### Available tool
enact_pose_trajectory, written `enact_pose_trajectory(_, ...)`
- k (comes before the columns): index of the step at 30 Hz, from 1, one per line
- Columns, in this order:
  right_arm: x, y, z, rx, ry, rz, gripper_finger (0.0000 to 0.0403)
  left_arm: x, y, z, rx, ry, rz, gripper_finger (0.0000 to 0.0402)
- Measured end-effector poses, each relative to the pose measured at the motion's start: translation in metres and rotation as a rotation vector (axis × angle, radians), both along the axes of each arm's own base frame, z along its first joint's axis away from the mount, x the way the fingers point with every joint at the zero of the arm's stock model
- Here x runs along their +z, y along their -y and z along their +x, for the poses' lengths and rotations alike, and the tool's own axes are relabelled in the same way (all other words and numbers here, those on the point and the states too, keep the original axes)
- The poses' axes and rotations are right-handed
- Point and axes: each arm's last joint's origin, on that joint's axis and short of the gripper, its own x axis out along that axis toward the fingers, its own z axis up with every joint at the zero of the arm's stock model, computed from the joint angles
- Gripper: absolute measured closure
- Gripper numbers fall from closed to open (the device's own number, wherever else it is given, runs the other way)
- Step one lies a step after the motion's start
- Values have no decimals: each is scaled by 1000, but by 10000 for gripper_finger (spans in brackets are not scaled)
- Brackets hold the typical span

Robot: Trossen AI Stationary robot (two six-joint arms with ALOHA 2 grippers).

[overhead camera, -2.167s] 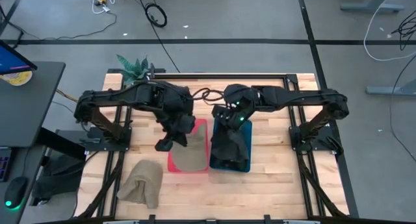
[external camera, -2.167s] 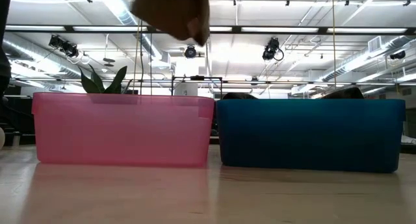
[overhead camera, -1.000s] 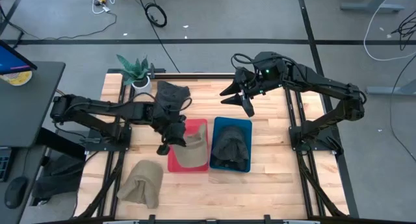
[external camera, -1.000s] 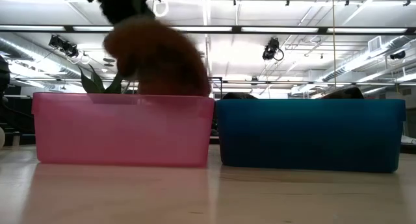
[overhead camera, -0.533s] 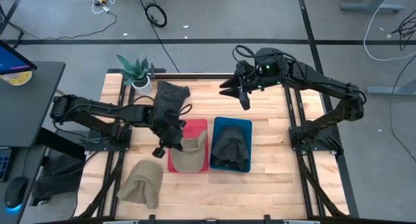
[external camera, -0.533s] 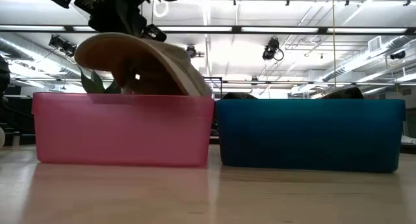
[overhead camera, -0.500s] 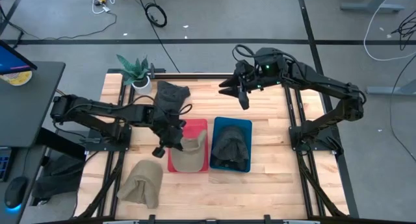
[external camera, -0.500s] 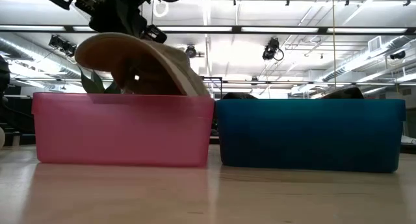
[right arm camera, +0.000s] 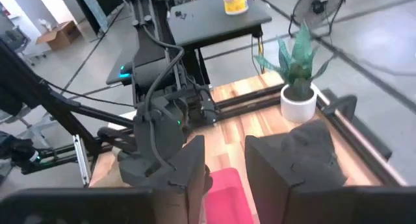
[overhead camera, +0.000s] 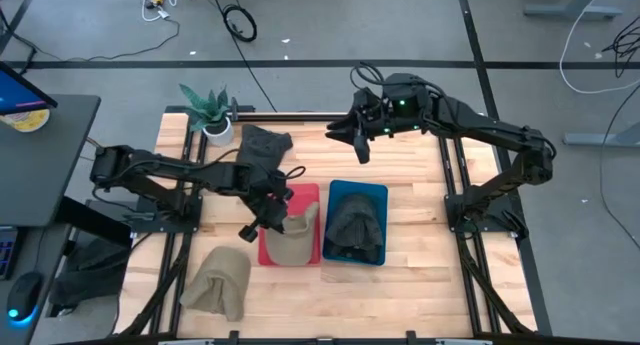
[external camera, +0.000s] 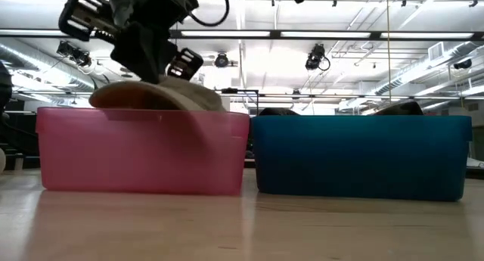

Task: Pick & Place hat
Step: Put the right brown cap into the red bin, then put the brown cap into the red bin

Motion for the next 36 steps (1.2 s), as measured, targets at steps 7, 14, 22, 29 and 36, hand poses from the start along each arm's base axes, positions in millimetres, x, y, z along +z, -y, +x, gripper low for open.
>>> enact_pose_trajectory(7,-11,2,12,-22,-35,78,291,-8,-9,8,10,12,15,401)
enact_pose_trajectory(14,-10,2,12,-23,-23,80,291,-20,-14,6,57,-106,-1,388)
enact_pose_trajectory(22,-7,2,13,-22,8,73,291,-34,-13,5,68,-214,6,317)
enact_pose_trajectory(29,-6,2,14,-21,21,69,291,-26,-17,-1,219,-264,-2,231)
enact_pose_trajectory(36,-7,2,13,-18,5,63,292,2,-15,-20,318,-267,-55,188)
